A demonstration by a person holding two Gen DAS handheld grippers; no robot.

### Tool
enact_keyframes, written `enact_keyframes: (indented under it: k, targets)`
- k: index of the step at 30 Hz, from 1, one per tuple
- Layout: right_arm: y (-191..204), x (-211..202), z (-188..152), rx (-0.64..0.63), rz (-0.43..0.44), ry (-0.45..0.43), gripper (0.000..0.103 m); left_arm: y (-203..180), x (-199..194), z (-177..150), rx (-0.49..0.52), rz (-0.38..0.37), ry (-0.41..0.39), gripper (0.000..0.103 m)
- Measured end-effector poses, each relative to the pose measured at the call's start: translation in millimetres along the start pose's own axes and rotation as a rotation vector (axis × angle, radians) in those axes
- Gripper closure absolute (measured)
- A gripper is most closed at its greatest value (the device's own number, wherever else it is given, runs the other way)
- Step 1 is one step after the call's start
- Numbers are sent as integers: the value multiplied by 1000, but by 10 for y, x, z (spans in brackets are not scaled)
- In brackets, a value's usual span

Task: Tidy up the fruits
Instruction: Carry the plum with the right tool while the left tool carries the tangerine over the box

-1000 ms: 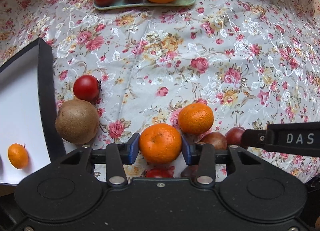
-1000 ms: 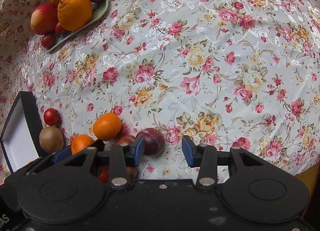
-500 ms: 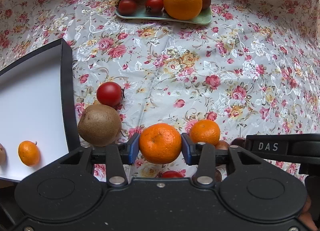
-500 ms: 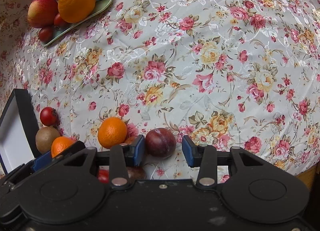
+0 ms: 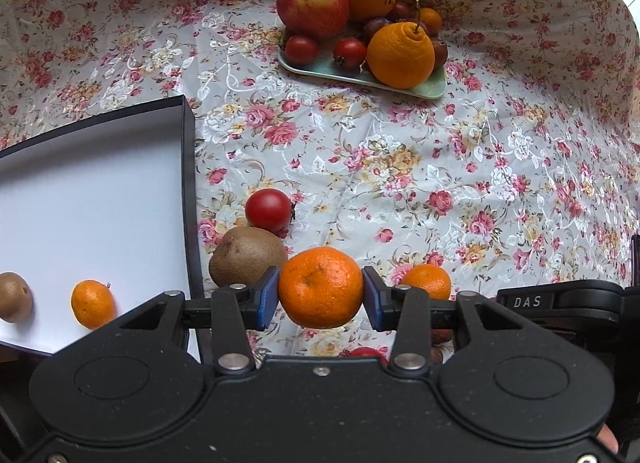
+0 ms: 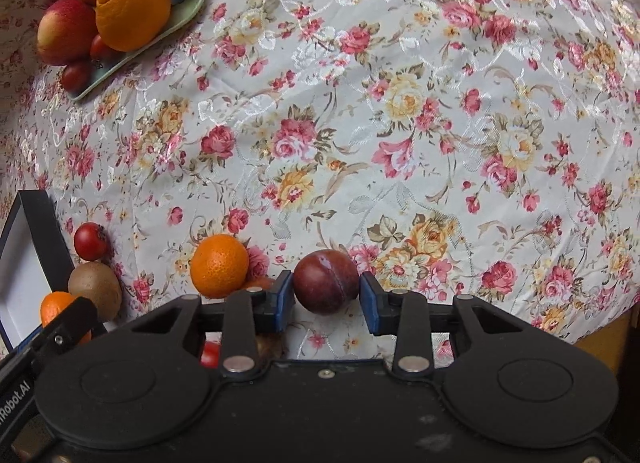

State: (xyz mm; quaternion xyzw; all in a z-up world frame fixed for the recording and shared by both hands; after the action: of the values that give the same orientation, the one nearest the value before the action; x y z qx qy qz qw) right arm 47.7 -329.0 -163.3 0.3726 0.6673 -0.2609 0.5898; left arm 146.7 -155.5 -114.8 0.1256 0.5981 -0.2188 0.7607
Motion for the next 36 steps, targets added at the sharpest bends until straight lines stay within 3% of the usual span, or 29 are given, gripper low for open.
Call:
enact_keyframes:
  k: [10,26,36]
  targets:
    - [453,-408,-35,-78,50,-118,65,524,-170,36,-84,64,-50,52]
    - [1942,-557,-638,-361,163,-207,65,1846,-328,-156,-310,216,-74,52]
    - [2544,-384,-1104,-524,183,-176,65,2407,-361,-367,-412,246,-54,52]
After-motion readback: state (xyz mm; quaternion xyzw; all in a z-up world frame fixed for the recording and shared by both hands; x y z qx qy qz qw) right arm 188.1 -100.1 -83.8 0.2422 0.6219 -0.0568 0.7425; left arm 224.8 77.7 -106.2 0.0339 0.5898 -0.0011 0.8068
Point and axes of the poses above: each gripper's, at about its wrist camera, not at the fingertips, and x roughly the way its jaws point, y to its left, z to its top, the point moved 9 cm from there along x, roughly the way its jaws point, and after that the axes turned 9 degrees about x, right-handed, at the moved point
